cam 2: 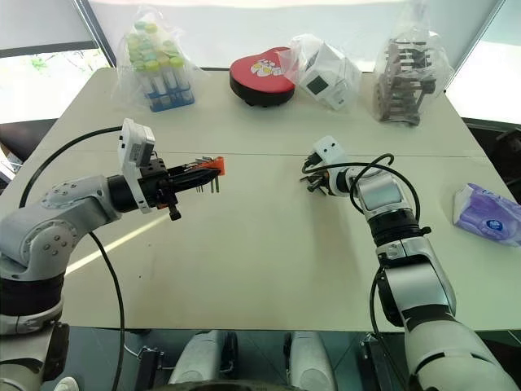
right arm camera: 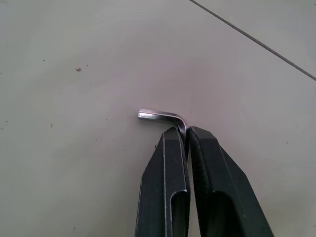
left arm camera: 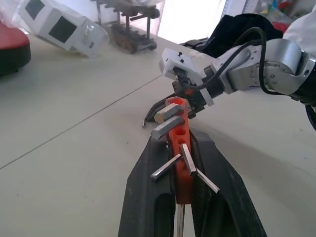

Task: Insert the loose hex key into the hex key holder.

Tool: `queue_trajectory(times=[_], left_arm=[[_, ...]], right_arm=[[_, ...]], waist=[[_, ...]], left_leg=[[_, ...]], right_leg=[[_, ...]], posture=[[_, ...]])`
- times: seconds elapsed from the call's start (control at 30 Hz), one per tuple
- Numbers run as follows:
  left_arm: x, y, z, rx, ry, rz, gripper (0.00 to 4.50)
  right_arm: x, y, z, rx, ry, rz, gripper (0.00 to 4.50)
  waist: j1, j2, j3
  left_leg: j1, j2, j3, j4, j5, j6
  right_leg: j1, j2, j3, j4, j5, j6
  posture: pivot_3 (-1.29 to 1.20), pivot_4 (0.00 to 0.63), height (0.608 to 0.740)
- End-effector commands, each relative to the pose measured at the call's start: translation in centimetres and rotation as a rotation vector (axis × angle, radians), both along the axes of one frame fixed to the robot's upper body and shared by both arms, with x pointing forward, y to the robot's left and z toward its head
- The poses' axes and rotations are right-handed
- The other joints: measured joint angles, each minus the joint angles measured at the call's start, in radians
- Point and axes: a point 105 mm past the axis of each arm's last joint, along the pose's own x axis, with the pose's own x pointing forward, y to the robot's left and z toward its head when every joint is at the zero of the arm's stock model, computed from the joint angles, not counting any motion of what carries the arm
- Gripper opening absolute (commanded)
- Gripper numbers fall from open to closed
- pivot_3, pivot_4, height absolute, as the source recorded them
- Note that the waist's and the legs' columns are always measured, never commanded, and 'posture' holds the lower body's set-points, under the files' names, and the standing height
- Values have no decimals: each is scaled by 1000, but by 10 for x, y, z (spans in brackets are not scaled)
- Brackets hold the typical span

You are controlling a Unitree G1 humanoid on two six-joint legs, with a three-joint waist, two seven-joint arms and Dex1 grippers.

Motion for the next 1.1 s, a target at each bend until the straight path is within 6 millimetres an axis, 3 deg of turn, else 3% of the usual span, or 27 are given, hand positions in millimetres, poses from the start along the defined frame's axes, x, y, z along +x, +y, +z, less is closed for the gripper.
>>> queue_trajectory(times=[0.03,0.1,0.2,0.27,0.33,0.63,0.87,1.1], left_arm=[[-2,-1,13,-14,-65,-11,0],[0,-3,13,-17,-63,-15,0],[6,-5,12,-22,-62,-17,0],[10,-7,14,-31,-64,-21,0],[13,-9,15,-30,-72,-22,0],[29,-19,27,-13,-122,-43,0],[31,-23,32,-22,-129,-62,0],[30,-22,33,-28,-130,-65,0]], right_arm=[[5,24,59,114,-373,94,25],[0,39,96,194,-613,127,25],[-21,58,140,414,-828,154,25],[-40,69,164,594,-917,180,25],[-54,74,176,729,-953,174,25],[-93,116,174,1097,-835,275,25],[-100,141,167,1117,-825,289,25],[-96,143,161,1088,-836,273,25]], waist=[[-1,0,0],[-4,0,0],[-6,1,0],[-3,1,0],[0,1,0],[0,1,0],[-4,1,0],[0,1,0]], left_leg=[[0,0,0,0,0,0],[-1,0,0,0,0,0],[-4,0,0,0,0,-1],[-6,1,-1,0,1,-2],[-7,1,-1,0,2,-3],[-9,0,-1,1,1,-2],[-10,1,-2,1,1,-2],[-11,0,-2,1,1,-2]], right_leg=[[0,0,0,0,0,0],[-1,0,0,0,0,0],[-5,1,0,1,0,0],[-6,2,0,2,0,0],[-7,2,-1,2,0,0],[-8,0,-1,1,0,0],[-11,1,-1,3,0,0],[-11,1,-1,2,0,0]], posture=[[0,150,740],[0,150,740],[0,150,740],[0,150,740],[0,150,740],[0,150,740],[0,150,740],[0,150,740]])
